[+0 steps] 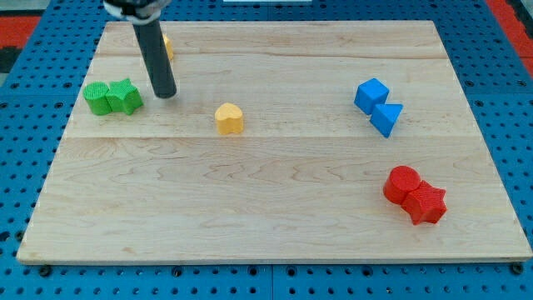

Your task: Push green star to the left side

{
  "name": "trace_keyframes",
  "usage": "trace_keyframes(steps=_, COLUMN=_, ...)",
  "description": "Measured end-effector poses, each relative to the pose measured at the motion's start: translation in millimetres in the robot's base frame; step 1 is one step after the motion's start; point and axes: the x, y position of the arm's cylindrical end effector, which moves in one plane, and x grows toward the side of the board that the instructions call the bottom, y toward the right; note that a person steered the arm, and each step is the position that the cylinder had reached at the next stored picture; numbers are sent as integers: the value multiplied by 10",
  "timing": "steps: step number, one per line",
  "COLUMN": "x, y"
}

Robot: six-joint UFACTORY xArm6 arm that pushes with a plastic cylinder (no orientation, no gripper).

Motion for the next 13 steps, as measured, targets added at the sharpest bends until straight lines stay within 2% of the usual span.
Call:
trace_keyframes(steps=1, x=254, y=-356)
trace_keyframes(steps=2, x=294, y=-679)
trace_keyframes(steps=3, x=134, y=-741)
trace_keyframes(steps=5, x=-34, y=-673)
trace_keyframes(steps=6, x=-194, y=-335)
trace_keyframes(steps=7, x=-527, y=-336)
trace_keyframes(steps=8, x=-546, y=-172)
trace_keyframes(steps=9, x=-50, y=-22)
trace_keyframes(steps=10, x=156, y=-302)
trace_keyframes(steps=12, x=-660, y=-578)
trace_keyframes(steps=13, x=-698, y=-263)
